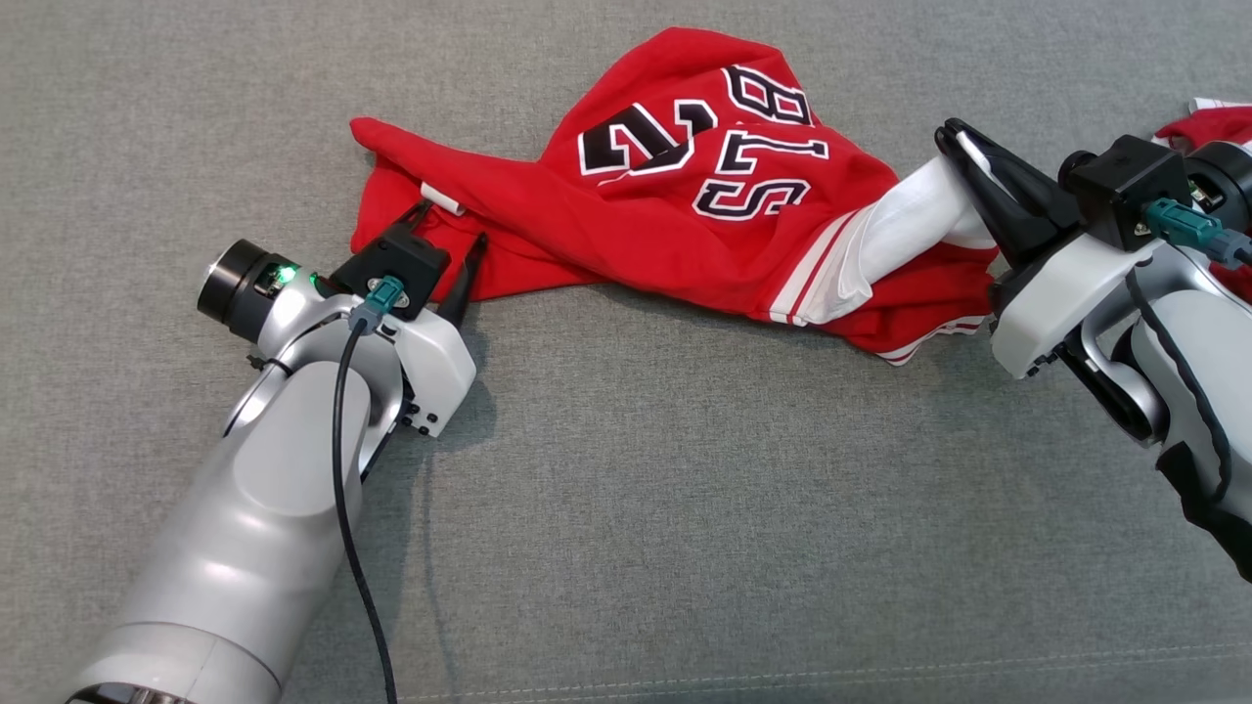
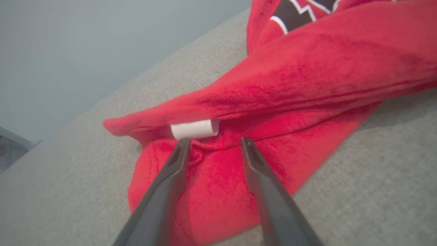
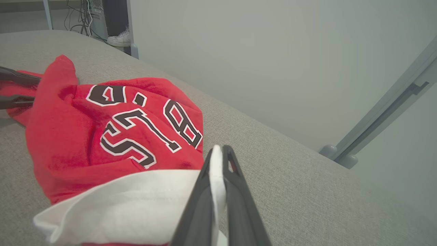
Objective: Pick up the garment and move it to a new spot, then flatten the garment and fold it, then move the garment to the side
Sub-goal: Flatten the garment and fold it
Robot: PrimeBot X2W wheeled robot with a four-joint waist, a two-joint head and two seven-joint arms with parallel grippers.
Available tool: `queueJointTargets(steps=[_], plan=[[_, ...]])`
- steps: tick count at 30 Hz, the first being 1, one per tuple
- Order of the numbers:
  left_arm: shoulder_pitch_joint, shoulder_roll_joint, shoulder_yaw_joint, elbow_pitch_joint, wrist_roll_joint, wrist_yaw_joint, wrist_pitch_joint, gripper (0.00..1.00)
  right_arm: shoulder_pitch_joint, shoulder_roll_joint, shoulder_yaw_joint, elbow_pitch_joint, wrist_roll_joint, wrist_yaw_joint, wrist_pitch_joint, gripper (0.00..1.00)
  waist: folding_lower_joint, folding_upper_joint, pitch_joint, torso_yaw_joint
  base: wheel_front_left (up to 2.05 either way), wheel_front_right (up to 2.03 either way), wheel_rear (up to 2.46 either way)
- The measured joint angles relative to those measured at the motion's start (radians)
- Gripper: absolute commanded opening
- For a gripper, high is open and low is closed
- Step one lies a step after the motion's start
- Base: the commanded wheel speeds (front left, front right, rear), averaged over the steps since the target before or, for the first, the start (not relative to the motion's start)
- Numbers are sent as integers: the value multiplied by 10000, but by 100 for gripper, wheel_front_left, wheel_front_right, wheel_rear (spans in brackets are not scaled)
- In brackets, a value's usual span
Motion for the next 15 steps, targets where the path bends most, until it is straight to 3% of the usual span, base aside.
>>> queueJointTargets(steps=[1, 3, 4, 6, 8, 10, 11, 12, 15], plan=[[-7, 2, 2, 4, -2, 0, 0, 65, -9, 8, 0, 0, 0, 0, -8, 0, 0, 0, 31, -24, 0, 0, 0], [-61, -8, 79, -75, -67, -4, 0, 10, -26, 29, 0, 4, 0, 0, -75, 0, 0, 0, 100, -59, 0, 0, 0], [-127, -8, 119, -157, -104, -4, 0, 0, -42, 46, 0, 10, 0, 0, -75, 0, 0, 0, 131, -71, 0, 0, 0], [-221, -21, 251, -357, -201, 2, 0, 0, -64, 88, -2, 15, 2, 0, -77, 0, 0, 0, 170, -83, 0, 0, 0], [-275, -42, 382, -439, -397, 8, 0, 18, -65, 113, -2, 48, 2, 0, -79, 0, 0, 0, 177, -68, 0, 0, 0], [-277, -42, 472, -516, -472, 23, 0, 47, -65, 121, -2, 56, 2, 0, -84, 0, 0, 0, 163, -40, 0, 0, 0], [-277, -40, 522, -554, -495, 27, 0, 81, -65, 132, -2, 63, 4, 0, -86, 0, 0, 0, 155, -27, 0, 0, 0], [-277, -40, 556, -564, -497, 42, 0, 100, -65, 142, -2, 69, 4, 0, -86, 0, 0, 0, 146, -15, 0, 0, 0], [-277, -36, 616, -562, -554, 63, 0, 100, -65, 163, 0, 86, 6, 0, -88, 0, 0, 0, 115, 15, 0, 0, 0]])
